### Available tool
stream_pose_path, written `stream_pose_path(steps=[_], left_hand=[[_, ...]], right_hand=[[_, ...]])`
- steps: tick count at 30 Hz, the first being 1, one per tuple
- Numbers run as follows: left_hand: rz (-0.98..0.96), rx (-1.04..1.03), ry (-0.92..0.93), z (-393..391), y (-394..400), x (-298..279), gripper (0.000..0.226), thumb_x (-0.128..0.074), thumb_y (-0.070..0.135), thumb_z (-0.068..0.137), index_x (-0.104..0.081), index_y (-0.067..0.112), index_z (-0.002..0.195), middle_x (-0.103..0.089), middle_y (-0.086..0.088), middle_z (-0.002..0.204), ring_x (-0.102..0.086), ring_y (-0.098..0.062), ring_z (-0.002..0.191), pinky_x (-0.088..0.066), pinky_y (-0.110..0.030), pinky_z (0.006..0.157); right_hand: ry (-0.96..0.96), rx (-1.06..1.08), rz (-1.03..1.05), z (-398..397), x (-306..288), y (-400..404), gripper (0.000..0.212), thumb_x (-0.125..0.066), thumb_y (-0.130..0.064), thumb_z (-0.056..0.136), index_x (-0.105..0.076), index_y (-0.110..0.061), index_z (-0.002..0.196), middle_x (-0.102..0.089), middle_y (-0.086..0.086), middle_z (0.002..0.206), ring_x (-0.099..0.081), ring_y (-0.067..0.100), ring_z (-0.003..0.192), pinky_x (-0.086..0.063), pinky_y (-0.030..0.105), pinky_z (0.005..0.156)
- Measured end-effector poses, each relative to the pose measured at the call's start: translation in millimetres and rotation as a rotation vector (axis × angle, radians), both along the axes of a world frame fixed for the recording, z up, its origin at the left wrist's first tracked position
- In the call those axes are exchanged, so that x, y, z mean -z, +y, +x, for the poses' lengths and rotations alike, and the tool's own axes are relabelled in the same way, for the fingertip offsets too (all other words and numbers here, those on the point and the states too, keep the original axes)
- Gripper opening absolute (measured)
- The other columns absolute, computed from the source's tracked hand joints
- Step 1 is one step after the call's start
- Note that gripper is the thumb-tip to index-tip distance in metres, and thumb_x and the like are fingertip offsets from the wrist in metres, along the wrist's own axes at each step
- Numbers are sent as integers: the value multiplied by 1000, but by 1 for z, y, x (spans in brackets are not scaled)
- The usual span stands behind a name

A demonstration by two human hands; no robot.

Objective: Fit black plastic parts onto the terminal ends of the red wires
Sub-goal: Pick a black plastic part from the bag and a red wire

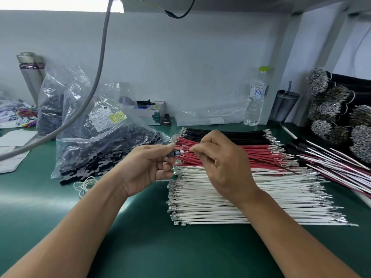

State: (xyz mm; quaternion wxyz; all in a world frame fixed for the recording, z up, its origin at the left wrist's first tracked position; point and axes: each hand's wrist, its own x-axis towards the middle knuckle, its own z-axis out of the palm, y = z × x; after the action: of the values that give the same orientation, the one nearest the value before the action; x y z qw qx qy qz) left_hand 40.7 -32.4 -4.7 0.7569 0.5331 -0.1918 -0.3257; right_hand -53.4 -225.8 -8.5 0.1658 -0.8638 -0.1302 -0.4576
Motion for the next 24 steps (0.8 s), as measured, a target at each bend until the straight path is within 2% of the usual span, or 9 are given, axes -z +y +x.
stream_pose_path(steps=[4, 7, 11, 16, 19, 22, 24], left_hand=[[-31, 11, 23, 0, 1, -1, 21, -69, 19, 87, -69, 2, 98, -62, -7, 72, -57, -10, 51, -59, -25, 51], [-45, -1, 35, 1, 1, -1, 20, -69, 20, 87, -70, 2, 97, -61, -6, 72, -57, -9, 50, -58, -24, 50], [-44, 1, 35, 2, 3, -1, 20, -70, 20, 86, -74, 3, 95, -62, -6, 71, -57, -10, 51, -59, -24, 51], [12, 11, 20, 1, 2, 0, 19, -74, 22, 82, -79, 6, 90, -62, -6, 71, -58, -10, 50, -59, -25, 51], [17, 7, 35, 0, 0, 1, 20, -74, 22, 82, -79, 4, 91, -62, -7, 72, -58, -10, 50, -60, -26, 51], [29, -24, 25, -2, -4, 3, 23, -73, 22, 83, -79, 3, 94, -65, -9, 74, -61, -12, 52, -61, -28, 53], [53, -84, -66, -5, -8, 4, 29, -76, 23, 81, -79, 2, 100, -71, -15, 82, -66, -17, 59, -63, -32, 59]], right_hand=[[-10, -6, 16, 1, 0, 1, 10, -70, -18, 94, -76, -12, 99, -58, -6, 88, -50, 4, 70, -41, 11, 63], [8, -30, -19, 0, 0, 1, 11, -71, -17, 93, -77, -12, 101, -58, -5, 88, -51, 5, 70, -47, 18, 59], [29, -54, -14, -1, 0, 0, 11, -74, -15, 92, -78, -14, 102, -58, -6, 87, -49, 4, 70, -43, 16, 60], [20, -5, -89, -2, 0, 3, 12, -75, -8, 90, -78, -13, 100, -60, -2, 87, -55, 13, 69, -51, 33, 53], [25, -1, -117, -1, 1, 8, 8, -70, -11, 94, -76, -9, 99, -57, -2, 87, -51, 13, 66, -48, 35, 50], [85, -16, -56, -1, 4, 10, 9, -68, -15, 95, -75, -10, 99, -56, -2, 87, -53, 13, 65, -49, 35, 52], [136, -21, 19, 0, 4, 7, 9, -70, -16, 94, -76, -13, 100, -57, -4, 88, -57, 13, 69, -52, 35, 56]])
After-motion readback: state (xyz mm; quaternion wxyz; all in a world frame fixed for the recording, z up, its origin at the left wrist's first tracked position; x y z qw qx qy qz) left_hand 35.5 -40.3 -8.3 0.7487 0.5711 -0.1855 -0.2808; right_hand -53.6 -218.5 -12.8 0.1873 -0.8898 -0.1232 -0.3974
